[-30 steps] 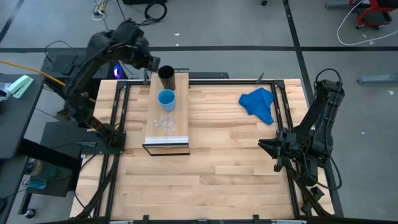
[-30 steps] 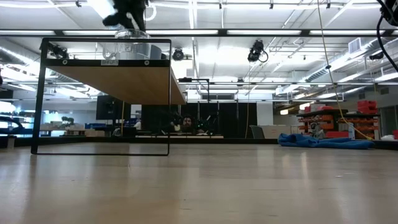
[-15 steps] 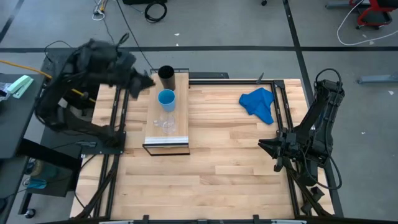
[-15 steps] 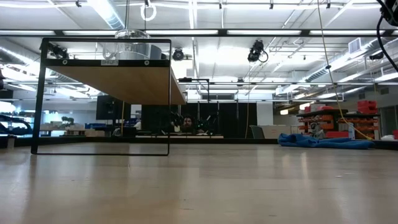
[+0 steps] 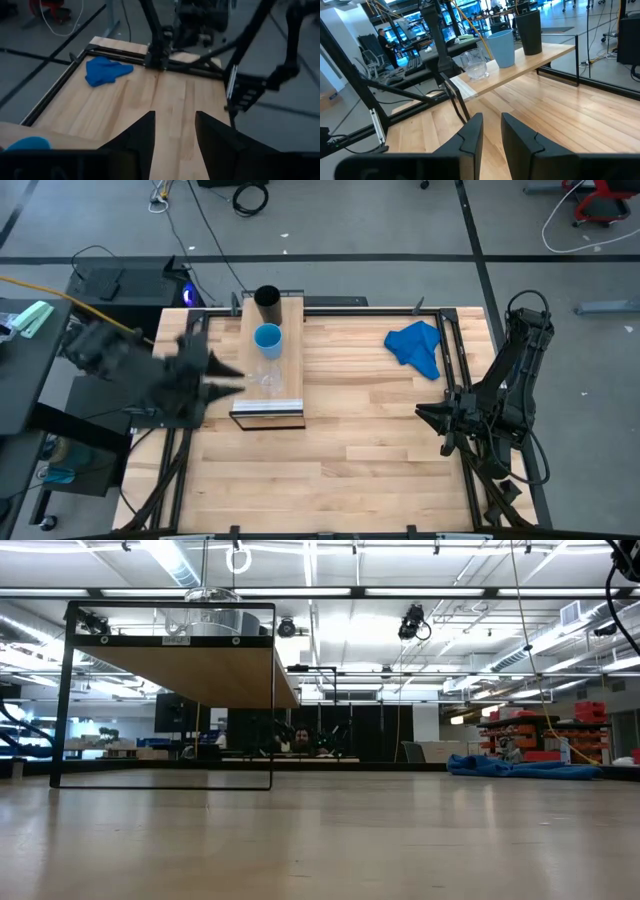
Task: Stack small to large cups/mugs on shelf
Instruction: Return to Home Position
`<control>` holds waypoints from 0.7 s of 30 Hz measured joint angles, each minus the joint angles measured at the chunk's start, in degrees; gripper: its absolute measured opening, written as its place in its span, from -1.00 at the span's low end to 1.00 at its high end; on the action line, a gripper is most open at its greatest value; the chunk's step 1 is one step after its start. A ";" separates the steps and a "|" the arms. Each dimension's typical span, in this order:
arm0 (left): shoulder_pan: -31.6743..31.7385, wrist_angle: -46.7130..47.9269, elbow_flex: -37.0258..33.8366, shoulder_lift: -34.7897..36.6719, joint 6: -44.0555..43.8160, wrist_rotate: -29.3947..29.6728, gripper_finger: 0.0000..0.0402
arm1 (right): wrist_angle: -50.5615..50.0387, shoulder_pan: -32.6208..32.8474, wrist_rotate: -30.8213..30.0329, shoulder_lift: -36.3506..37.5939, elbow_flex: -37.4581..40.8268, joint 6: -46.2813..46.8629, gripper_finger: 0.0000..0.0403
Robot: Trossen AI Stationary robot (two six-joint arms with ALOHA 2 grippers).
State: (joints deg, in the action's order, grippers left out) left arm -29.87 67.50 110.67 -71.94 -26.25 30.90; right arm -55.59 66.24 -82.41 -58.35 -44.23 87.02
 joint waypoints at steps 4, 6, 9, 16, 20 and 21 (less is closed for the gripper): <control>-10.16 -4.41 -7.68 0.00 -0.14 7.67 -0.30 | -0.01 0.00 0.00 0.00 0.00 0.00 -0.63; -14.76 -7.52 -11.71 0.00 -0.43 10.90 -0.31 | -0.01 -0.01 0.00 0.00 0.00 0.00 -0.63; -20.53 -9.59 -16.65 0.70 -0.83 16.30 -0.31 | 0.00 0.00 0.00 0.00 0.00 0.00 -0.63; -29.54 -10.87 -21.22 6.89 -2.45 21.17 -0.26 | -0.01 0.00 0.00 0.00 0.00 0.00 -0.63; -31.56 -16.37 -21.22 9.40 5.00 21.26 -0.25 | -0.02 0.00 0.00 0.00 0.00 -0.02 -0.63; -31.76 -18.44 -21.22 9.83 7.63 21.26 -0.26 | -0.02 -0.02 0.00 0.00 0.00 0.00 -0.63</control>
State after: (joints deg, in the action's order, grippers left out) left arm -61.64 49.06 89.45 -62.11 -18.63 52.16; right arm -55.61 66.22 -82.41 -58.35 -44.23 87.02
